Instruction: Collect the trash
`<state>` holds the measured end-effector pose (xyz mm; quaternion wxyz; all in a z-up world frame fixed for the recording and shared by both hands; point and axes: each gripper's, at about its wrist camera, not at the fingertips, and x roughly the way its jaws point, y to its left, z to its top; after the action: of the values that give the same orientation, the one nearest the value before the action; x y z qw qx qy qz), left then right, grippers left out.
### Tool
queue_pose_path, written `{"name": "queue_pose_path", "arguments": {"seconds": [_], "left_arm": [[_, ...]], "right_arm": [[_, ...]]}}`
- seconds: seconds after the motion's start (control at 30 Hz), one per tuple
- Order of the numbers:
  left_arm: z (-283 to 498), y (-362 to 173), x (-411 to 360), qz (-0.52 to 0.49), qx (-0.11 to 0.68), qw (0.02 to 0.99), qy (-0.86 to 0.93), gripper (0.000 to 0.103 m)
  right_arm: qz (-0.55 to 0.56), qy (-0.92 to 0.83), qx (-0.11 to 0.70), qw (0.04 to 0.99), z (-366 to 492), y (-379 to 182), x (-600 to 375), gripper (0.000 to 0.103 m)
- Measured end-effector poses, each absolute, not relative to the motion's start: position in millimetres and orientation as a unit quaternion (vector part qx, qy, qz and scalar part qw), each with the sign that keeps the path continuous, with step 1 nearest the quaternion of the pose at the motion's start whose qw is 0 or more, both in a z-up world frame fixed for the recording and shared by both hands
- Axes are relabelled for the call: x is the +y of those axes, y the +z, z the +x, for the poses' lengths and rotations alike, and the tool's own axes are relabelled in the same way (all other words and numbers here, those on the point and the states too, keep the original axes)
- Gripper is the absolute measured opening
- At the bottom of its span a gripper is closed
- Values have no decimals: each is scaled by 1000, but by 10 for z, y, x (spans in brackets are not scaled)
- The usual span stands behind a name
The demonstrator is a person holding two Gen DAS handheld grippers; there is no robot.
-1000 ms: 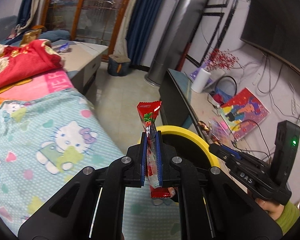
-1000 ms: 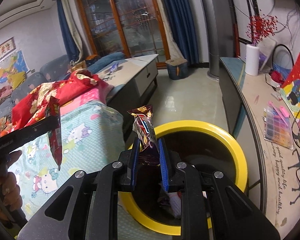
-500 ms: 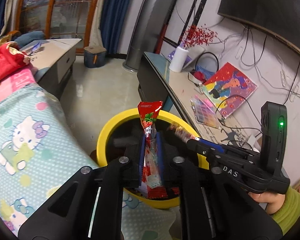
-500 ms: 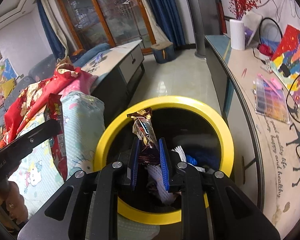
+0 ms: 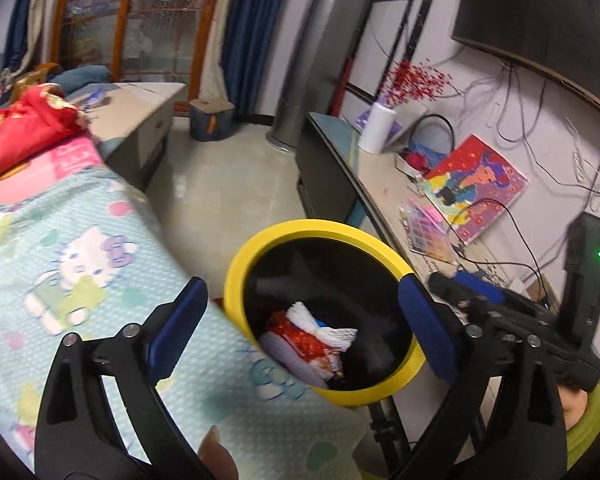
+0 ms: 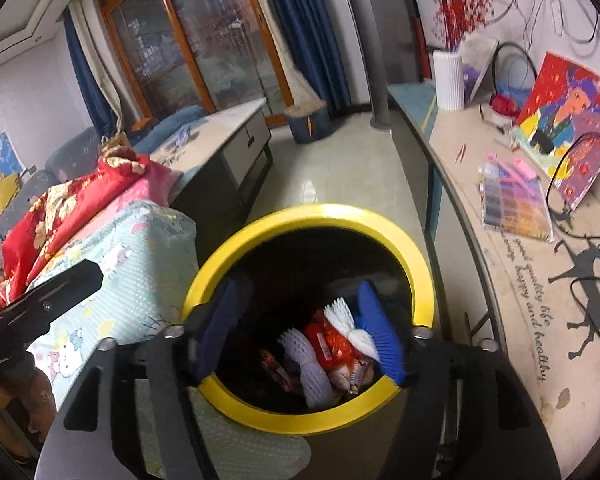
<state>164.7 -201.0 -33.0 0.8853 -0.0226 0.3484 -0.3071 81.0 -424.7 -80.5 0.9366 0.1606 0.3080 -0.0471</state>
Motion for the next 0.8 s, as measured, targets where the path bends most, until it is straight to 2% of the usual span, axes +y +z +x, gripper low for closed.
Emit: {"name": "queue_pose_path", "arguments": {"seconds": [0.1,0.2,0.5,0.8], "left_arm": [[1548,-267,-1821,-35,336,896,-287,92],[1445,-214,-1663,-35,324,908,-265,92],[1109,-122,-1213,-18,284,937,-200,92],[812,-18,-876,-13,244,955,-165,92]], "right_arm": [[148,-48,266,951,709,-632,-4132,89],[133,-53,219,965,578,-481,-4010,96],[82,-45,133,987,297,-272,-3621,96],[63,-43,132,988,259,-306,-3393,96]]}}
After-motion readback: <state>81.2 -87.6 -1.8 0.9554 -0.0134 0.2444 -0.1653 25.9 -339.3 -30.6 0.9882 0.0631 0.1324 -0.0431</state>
